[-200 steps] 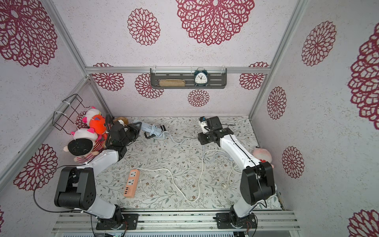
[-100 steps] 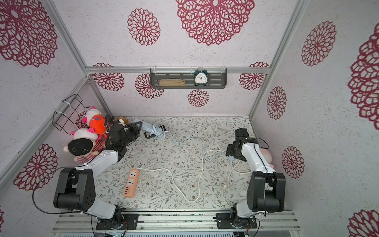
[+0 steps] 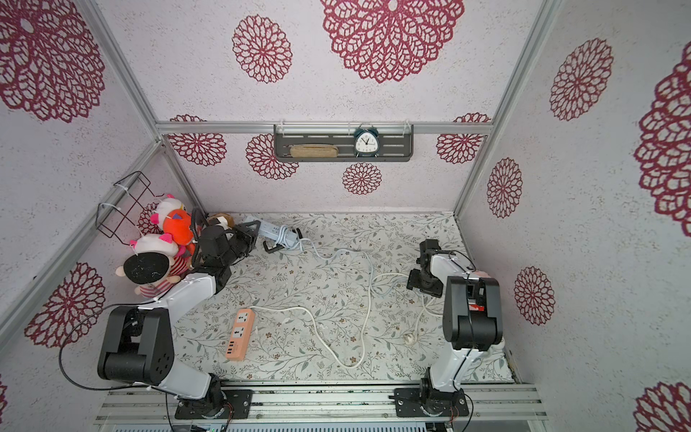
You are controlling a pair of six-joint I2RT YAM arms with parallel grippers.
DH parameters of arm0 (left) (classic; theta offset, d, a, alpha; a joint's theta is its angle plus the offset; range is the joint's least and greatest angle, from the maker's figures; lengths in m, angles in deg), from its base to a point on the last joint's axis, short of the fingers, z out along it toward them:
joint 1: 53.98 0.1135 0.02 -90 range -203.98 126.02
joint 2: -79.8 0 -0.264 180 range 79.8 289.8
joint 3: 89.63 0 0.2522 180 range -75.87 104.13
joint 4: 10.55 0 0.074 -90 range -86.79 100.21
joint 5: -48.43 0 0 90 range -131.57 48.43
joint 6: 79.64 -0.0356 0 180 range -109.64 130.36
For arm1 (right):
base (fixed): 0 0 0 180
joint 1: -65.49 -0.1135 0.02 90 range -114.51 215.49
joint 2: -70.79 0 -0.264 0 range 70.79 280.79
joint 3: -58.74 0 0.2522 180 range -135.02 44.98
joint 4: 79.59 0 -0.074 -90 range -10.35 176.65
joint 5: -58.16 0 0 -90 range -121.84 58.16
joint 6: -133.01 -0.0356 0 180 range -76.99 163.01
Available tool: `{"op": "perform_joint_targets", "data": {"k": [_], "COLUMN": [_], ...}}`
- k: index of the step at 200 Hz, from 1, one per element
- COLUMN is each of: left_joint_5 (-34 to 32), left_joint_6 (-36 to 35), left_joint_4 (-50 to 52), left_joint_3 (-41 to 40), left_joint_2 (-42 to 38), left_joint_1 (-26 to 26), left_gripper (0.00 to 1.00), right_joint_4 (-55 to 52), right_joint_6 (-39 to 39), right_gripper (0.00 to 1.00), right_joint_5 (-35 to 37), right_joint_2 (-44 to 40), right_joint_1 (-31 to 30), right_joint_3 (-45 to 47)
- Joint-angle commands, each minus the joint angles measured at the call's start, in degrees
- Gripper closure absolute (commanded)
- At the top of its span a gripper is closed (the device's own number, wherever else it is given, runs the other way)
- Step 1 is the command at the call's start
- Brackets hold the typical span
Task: Unwrap the cord wrapped around the power strip
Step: Unwrap the power cord from the power strip.
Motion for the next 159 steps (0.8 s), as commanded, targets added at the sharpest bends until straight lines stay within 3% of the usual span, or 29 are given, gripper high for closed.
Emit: {"op": "perform_joint_targets", "data": {"k": [1, 55, 110, 135, 159], "left_joint_5": [1.3, 1.3, 1.1, 1.1, 1.2], "left_joint_6": [1.1, 1.1, 1.5, 1.5, 1.3], "left_joint_4": [-3.1, -2.8, -3.1, -2.9, -2.2], "left_joint_3": [1.6, 1.8, 1.5, 1.3, 1.5], "left_joint_2": [-0.8, -0.8, -0.7, -1.1, -1.6], "left_joint_1": [-0.5, -0.7, -0.8, -0.8, -0.8], "left_gripper": [1.0, 1.0, 1.0, 1.0, 1.0], "right_joint_4": [1.2, 0.4, -1.8, -2.4, -4.9], "right_joint_6": [0.8, 3.1, 3.5, 3.6, 4.0], "right_gripper": [0.34, 0.45, 0.47, 0.63, 0.69], "right_joint_5": [1.3, 1.9, -0.8, 0.6, 2.8], "right_joint_2": [0.7, 4.1, 4.4, 3.3, 0.7], "right_joint_1": [0.2, 0.4, 0.6, 0.7, 0.9], "right_joint_3": [-2.7, -5.3, -5.1, -5.6, -7.9]}}
